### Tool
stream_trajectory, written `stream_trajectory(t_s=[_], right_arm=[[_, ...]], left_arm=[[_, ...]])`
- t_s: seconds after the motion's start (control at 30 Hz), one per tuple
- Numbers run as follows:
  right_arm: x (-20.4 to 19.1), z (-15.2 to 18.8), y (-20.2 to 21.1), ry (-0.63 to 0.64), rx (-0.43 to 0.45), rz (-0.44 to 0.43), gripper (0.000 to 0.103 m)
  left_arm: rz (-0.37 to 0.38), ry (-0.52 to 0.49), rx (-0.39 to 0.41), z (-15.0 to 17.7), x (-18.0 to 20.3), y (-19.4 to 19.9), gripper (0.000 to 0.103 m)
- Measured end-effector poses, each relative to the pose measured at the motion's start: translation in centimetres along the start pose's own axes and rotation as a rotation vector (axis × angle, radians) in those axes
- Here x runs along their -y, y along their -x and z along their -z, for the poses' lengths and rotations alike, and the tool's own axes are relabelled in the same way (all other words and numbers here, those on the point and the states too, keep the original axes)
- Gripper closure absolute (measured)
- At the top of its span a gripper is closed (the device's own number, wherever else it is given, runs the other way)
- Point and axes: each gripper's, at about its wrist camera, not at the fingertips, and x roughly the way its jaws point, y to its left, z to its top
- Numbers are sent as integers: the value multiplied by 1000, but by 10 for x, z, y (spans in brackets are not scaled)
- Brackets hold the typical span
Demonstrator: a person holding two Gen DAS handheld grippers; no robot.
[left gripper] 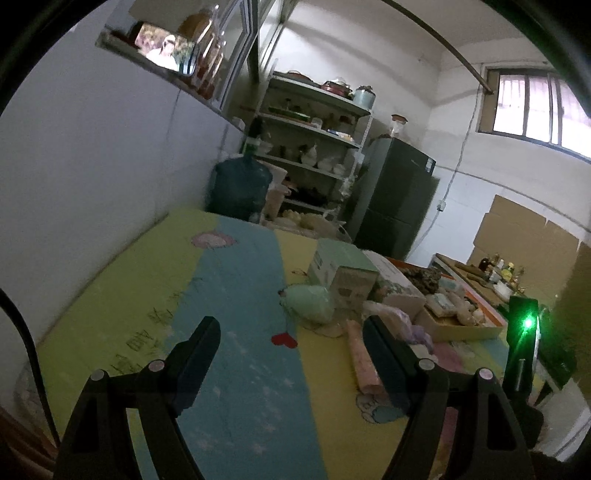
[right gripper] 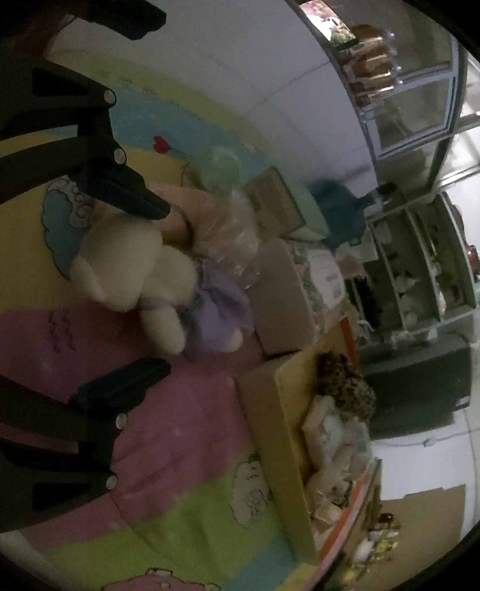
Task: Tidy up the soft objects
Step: 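Grasp the pink towel roll with the left tool while the right tool grasps the white plush bunny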
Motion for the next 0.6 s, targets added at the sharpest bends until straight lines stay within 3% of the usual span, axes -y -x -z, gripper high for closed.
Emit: stream_trajectory(t_s=[0.07,0.17,0.2,0.4,0.6], right_arm=[[0,-1,2,28,-2,-21,37],[-3,0,5,87,-15,-10,46],[-2,1,7,98,-15,-9,62],[9,4,35,120,43,4,61],[20,-2,61,147,157,8,61]], left_arm=[[9,8,-22,2,0,-5,24],[19,22,-68,4,3,-15,24],[24,30,-90,4,5,-20,24],[85,42,-190,11,37,-60,24],[-16,-38,-272,25,65,-96,34]])
